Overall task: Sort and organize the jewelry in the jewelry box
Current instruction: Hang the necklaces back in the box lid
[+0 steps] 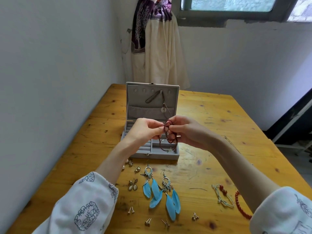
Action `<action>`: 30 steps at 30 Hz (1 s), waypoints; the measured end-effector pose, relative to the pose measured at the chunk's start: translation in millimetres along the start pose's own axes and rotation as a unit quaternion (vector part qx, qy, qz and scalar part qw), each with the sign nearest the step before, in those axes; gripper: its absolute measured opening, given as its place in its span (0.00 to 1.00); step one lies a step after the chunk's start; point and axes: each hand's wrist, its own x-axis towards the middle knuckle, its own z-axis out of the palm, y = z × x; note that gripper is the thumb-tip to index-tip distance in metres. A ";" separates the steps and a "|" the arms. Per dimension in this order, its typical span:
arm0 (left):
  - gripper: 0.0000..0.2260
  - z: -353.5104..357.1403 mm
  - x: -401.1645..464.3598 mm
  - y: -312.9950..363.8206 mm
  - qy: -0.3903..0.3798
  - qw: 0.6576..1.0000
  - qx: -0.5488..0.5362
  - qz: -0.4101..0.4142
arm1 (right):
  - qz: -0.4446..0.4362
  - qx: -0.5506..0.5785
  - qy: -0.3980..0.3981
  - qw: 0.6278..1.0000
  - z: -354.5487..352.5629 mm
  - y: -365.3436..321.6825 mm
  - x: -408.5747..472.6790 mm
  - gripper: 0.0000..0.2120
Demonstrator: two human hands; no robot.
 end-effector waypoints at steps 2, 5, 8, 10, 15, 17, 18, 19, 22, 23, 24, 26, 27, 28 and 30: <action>0.06 -0.5 1.3 2.3 0.002 1.000 0.025 0.013 | 0.002 -0.024 0.007 1.000 -0.2 -1.5 1.7 0.06; 0.05 -3.0 5.6 2.7 -0.002 1.000 0.022 0.008 | -0.001 -0.038 0.019 0.999 -2.4 -4.0 5.2 0.05; 0.04 -4.5 10.4 1.3 -0.033 0.999 -0.016 -0.025 | -0.010 -0.043 0.044 0.998 -6.9 -6.2 9.5 0.05; 0.05 -4.4 13.6 0.4 -0.064 0.995 -0.063 -0.048 | -0.012 -0.040 0.055 0.998 -9.0 -7.7 12.3 0.06; 0.07 -3.3 18.5 -3.2 -0.099 0.991 -0.071 -0.048 | -0.014 -0.053 0.058 0.997 -10.6 -7.8 17.9 0.05; 0.06 -1.6 18.9 -4.5 -0.105 0.993 -0.042 -0.043 | -0.013 -0.064 0.058 0.996 -12.0 -6.5 19.9 0.05; 0.05 -1.1 19.4 -4.8 -0.104 0.993 -0.029 -0.045 | -0.012 -0.071 0.057 0.996 -13.3 -6.2 20.5 0.06; 0.05 -1.0 19.7 -4.5 -0.099 0.994 -0.025 -0.048 | -0.012 -0.072 0.056 0.996 -14.7 -6.0 21.2 0.06; 0.07 -4.8 22.0 -5.6 -0.070 0.984 -0.144 -0.073 | -0.017 -0.036 0.061 0.997 -19.7 -5.1 21.0 0.07; 0.07 -6.3 22.2 -5.8 -0.060 0.973 -0.206 -0.084 | -0.018 -0.022 0.056 0.998 -21.1 -4.2 20.9 0.06; 0.07 -7.2 22.1 -5.9 -0.051 0.961 -0.255 -0.090 | -0.018 -0.011 0.043 0.999 -21.6 -3.3 20.7 0.06; 0.08 -6.2 21.8 -5.8 -0.043 0.941 -0.323 -0.085 | -0.017 -0.003 0.014 1.000 -19.6 -2.8 21.1 0.05; 0.08 -5.4 21.8 -4.8 -0.041 0.933 -0.347 -0.080 | -0.015 -0.009 0.008 1.000 -17.8 -3.3 22.1 0.04; 0.09 -5.3 22.6 -3.6 -0.036 0.930 -0.358 -0.078 | -0.011 -0.029 0.011 0.999 -16.5 -4.5 23.6 0.04; 0.09 -6.3 24.6 -0.8 -0.021 0.937 -0.339 -0.081 | -0.005 -0.102 0.043 0.994 -16.1 -7.4 27.9 0.03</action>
